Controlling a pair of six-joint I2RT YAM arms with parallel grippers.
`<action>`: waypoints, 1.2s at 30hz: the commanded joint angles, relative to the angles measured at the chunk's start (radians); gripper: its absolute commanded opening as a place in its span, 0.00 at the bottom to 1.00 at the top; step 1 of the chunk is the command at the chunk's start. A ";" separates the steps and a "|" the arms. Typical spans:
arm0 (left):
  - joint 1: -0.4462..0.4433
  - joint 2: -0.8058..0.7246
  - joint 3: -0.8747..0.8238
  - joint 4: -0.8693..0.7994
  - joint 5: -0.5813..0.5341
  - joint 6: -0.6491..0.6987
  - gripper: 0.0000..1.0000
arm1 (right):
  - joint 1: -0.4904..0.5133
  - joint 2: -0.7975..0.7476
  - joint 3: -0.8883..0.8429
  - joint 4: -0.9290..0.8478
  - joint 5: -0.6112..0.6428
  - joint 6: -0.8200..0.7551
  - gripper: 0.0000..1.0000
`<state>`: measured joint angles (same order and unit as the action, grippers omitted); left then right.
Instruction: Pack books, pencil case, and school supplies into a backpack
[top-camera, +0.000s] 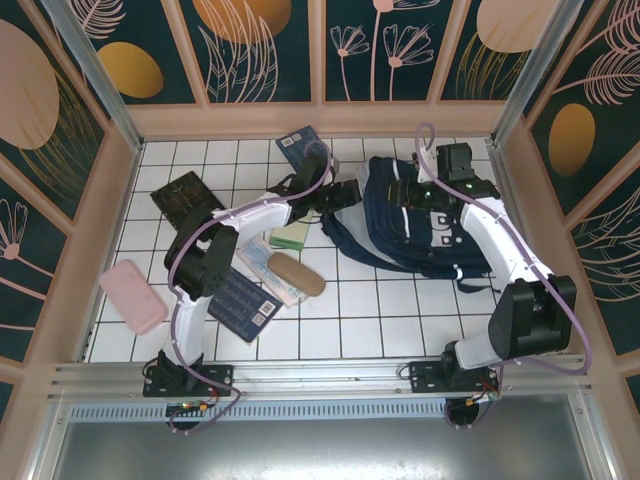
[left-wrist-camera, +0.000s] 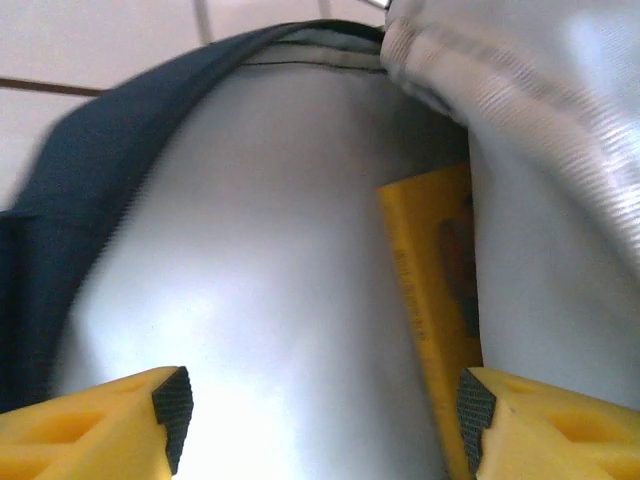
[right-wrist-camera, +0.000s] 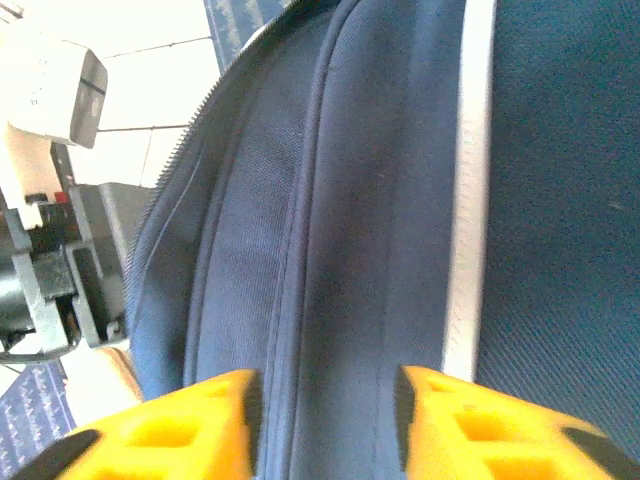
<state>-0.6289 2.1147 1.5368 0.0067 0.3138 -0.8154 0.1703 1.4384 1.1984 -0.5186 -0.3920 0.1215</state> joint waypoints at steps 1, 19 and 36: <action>0.020 0.012 -0.003 -0.079 -0.035 0.099 0.66 | 0.002 -0.079 -0.076 0.054 0.063 0.060 0.48; 0.160 -0.072 0.092 -0.266 -0.240 0.166 0.47 | 0.007 -0.210 -0.452 0.223 0.288 0.317 0.50; 0.408 -0.201 -0.126 -0.158 -0.171 0.079 0.83 | 0.268 0.481 0.299 0.306 0.333 0.211 0.48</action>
<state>-0.2394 1.9656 1.4334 -0.1841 0.1230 -0.7277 0.4152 1.8156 1.3785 -0.2195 -0.0658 0.3561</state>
